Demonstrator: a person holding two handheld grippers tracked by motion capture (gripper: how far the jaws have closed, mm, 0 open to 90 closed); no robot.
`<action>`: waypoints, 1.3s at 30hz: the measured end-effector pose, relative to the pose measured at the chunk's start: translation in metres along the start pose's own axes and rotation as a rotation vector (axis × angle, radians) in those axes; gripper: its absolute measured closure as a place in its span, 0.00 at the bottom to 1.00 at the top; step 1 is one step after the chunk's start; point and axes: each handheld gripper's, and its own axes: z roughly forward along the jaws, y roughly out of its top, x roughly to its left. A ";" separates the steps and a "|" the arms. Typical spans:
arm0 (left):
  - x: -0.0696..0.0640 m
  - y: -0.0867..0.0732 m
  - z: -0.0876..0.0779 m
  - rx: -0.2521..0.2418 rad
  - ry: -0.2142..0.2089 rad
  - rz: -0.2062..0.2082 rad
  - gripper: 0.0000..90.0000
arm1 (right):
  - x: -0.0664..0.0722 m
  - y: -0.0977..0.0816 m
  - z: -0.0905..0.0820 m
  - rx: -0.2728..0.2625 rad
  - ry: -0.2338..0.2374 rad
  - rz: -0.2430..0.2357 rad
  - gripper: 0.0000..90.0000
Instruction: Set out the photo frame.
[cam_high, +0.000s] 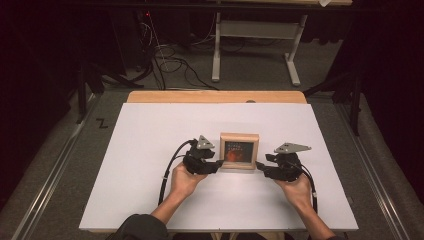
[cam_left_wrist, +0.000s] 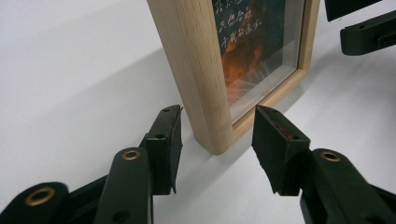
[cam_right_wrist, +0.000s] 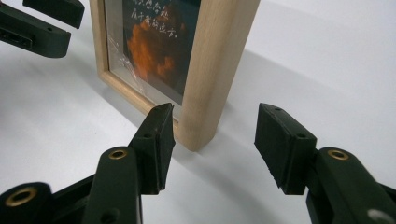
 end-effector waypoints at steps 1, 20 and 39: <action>0.000 0.000 -0.001 -0.004 -0.001 -0.002 0.58 | -0.001 0.000 -0.002 -0.007 0.001 0.000 0.52; -0.001 -0.001 -0.023 -0.029 -0.001 -0.009 0.56 | -0.011 -0.006 -0.030 -0.066 0.017 0.056 0.49; -0.007 -0.003 -0.036 -0.024 -0.020 0.011 0.56 | -0.004 -0.013 -0.043 -0.098 0.045 0.048 0.49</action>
